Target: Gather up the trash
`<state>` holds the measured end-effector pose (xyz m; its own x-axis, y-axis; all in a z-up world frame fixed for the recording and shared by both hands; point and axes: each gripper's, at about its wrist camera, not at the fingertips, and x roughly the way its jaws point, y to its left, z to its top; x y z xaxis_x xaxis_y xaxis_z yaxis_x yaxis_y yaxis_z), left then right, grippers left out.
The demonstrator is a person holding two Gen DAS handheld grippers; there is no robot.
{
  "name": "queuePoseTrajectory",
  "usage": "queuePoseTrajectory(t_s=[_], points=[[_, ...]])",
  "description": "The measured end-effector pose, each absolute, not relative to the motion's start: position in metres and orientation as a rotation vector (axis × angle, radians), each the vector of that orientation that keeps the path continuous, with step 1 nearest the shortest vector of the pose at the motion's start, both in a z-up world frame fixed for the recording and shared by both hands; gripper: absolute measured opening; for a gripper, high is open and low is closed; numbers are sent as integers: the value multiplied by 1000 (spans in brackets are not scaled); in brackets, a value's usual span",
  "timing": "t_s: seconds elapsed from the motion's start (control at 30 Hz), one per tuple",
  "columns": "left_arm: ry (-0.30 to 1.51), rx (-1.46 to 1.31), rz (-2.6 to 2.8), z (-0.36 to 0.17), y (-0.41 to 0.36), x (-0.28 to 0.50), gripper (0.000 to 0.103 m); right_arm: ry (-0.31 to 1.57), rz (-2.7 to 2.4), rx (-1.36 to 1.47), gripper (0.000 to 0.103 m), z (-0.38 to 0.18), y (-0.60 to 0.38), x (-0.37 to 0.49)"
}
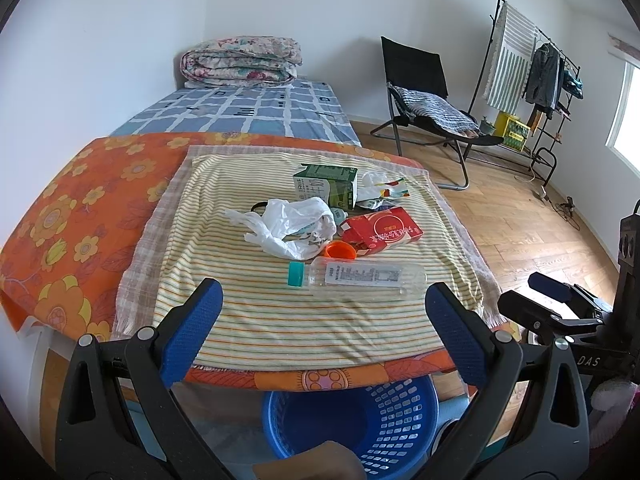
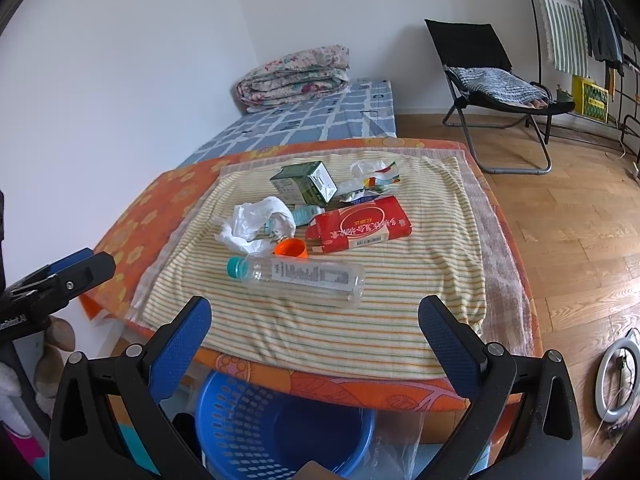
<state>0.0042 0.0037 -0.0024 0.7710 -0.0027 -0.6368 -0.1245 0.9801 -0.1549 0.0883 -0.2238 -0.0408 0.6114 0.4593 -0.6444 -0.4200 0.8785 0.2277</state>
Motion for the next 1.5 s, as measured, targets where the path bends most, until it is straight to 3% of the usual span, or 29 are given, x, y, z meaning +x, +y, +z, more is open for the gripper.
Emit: queuePoseTrajectory(t_s=[1.5], points=[[688, -192, 67, -2, 5, 3, 103, 806, 533, 37, 103, -45, -219, 89]])
